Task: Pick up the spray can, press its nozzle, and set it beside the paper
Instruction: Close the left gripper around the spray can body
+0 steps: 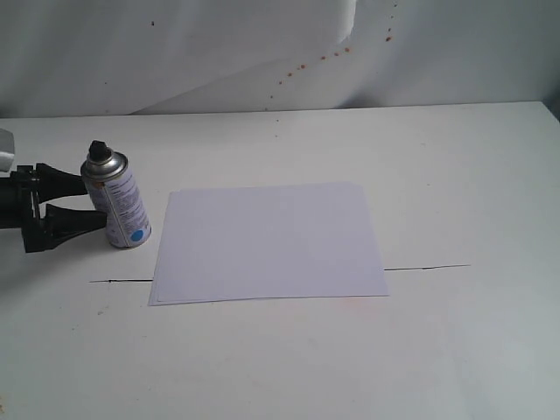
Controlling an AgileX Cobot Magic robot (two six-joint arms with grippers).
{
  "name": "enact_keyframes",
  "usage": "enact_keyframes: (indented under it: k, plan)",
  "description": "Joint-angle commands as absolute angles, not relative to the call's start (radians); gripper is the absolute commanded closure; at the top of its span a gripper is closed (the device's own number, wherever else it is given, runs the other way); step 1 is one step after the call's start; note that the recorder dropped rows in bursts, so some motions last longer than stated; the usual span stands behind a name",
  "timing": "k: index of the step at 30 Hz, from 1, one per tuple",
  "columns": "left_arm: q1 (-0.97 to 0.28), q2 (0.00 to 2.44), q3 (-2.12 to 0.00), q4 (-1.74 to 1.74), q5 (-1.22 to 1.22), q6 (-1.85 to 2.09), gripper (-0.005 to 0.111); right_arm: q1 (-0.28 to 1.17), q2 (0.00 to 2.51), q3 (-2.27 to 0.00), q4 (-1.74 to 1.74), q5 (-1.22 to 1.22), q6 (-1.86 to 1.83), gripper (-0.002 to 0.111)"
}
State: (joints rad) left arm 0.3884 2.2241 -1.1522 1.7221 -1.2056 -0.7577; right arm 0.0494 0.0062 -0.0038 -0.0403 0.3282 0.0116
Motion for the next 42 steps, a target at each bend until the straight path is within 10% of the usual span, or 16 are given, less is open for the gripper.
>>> enact_keyframes:
  k: [1,42]
  plan:
    - [0.391,2.227,-1.157,1.697,-1.221,-0.746,0.026,0.050,0.000,0.000,-0.040,0.323,0.009,0.108]
    - [0.287,2.258,-1.157,1.609,-1.221,-0.702,0.026,0.050,0.000,0.000,-0.040,0.323,0.009,0.108]
